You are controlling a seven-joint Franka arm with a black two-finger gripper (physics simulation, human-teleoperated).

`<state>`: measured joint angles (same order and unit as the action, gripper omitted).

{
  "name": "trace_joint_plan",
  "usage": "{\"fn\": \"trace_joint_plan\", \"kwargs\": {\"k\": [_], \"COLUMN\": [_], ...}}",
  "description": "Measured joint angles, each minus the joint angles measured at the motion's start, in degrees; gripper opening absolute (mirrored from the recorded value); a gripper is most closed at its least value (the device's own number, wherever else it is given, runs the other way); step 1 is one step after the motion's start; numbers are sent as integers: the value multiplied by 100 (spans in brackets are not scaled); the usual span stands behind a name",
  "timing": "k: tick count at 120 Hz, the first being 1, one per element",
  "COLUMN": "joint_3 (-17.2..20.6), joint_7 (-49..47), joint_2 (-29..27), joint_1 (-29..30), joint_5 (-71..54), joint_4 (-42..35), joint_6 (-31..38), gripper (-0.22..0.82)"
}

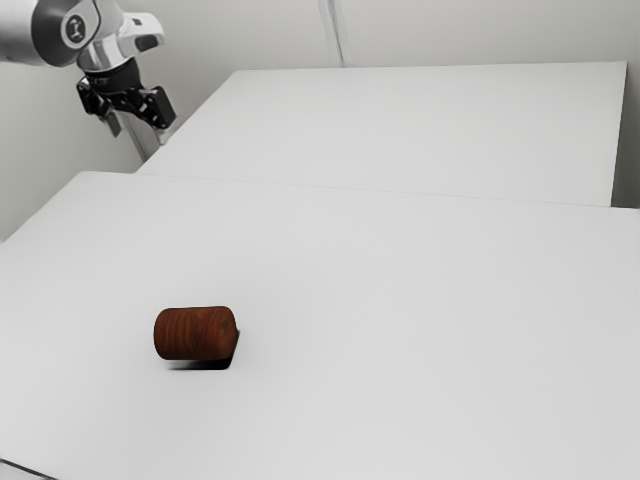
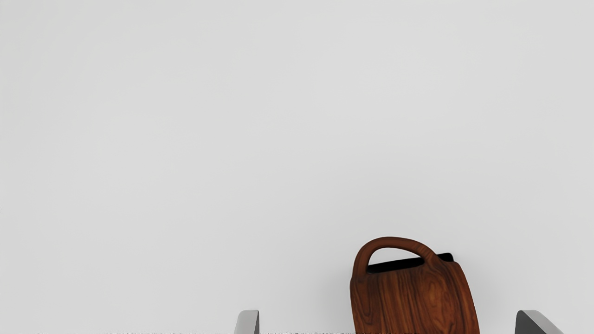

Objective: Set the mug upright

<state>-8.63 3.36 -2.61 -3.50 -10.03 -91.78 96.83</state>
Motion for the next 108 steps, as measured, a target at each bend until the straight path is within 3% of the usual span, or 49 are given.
{"fn": "trace_joint_plan", "kwargs": {"k": [42, 57, 84, 108], "joint_3": [-58, -104, -119, -522], "joint_7": [-2, -4, -50, -58], "joint_2": [-228, -277, -288, -318], "joint_1": [12, 419, 1530, 1749], "joint_5": [19, 662, 2251, 3082], "joint_4": [-107, -208, -1212, -2391], "joint_6": [-31, -275, -924, -1317], "gripper": [60, 60, 60, 60]}}
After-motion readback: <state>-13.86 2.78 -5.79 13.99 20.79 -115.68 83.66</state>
